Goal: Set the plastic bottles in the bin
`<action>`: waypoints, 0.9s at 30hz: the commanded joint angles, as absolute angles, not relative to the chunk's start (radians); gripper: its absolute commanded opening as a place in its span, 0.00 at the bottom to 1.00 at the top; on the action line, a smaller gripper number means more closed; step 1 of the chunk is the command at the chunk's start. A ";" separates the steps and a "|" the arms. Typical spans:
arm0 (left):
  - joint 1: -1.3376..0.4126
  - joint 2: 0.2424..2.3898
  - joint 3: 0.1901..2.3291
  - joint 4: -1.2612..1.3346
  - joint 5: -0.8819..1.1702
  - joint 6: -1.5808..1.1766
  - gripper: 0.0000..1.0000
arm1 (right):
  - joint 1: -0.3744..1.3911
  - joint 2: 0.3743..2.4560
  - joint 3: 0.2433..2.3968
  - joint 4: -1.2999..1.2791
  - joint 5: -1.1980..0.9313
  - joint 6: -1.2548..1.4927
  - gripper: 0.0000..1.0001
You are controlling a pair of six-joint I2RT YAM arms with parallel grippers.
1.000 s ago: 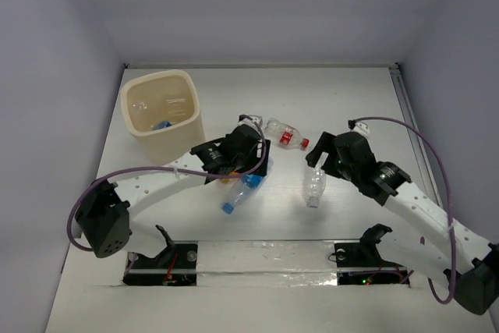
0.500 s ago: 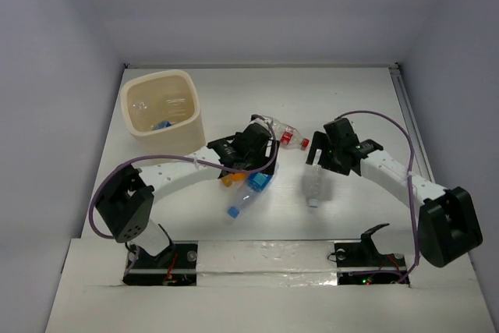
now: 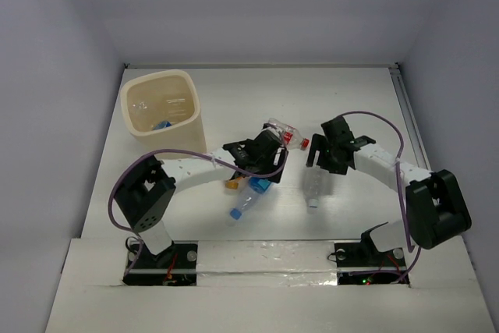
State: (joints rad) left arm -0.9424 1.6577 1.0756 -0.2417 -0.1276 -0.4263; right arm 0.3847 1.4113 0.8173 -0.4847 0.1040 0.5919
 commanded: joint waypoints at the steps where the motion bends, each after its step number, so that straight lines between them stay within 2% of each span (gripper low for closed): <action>1: -0.966 1.681 1.120 -0.196 -0.118 -0.419 0.77 | 0.367 1.425 0.836 -0.434 0.089 0.566 0.84; 5: -0.966 1.718 1.112 -0.169 -0.115 -0.425 0.76 | 0.367 1.462 0.842 -0.433 0.083 0.555 0.84; 8: -0.966 1.750 1.120 -0.158 -0.120 -0.417 0.73 | 0.367 1.462 0.851 -0.434 0.090 0.552 0.79; 9: -0.966 1.755 1.126 -0.156 -0.118 -0.417 0.70 | 0.367 1.459 0.856 -0.439 0.092 0.555 0.68; 10: -0.966 1.756 1.129 -0.153 -0.115 -0.416 0.61 | 0.367 1.448 0.856 -0.442 0.097 0.558 0.62; 12: -0.966 1.740 1.129 -0.144 -0.110 -0.416 0.54 | 0.367 1.405 0.854 -0.456 0.103 0.561 0.53; 13: -0.966 1.732 1.132 -0.147 -0.109 -0.416 0.48 | 0.367 1.382 0.853 -0.463 0.107 0.563 0.52; 17: -0.966 1.640 1.172 -0.184 -0.101 -0.419 0.38 | 0.367 1.228 0.865 -0.526 0.109 0.561 0.51; 22: -0.957 1.508 1.342 -0.288 -0.116 -0.429 0.37 | 0.367 0.985 0.926 -0.600 0.087 0.549 0.51; 27: -0.826 1.401 1.628 -0.368 -0.159 -0.404 0.37 | 0.367 0.910 1.034 -0.621 0.029 0.564 0.51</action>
State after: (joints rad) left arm -0.9100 1.5219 1.4540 -0.3317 -0.1097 -0.4225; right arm 0.3725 0.9321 0.9642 -0.5964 0.0761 0.5652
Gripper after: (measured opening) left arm 0.516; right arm 0.665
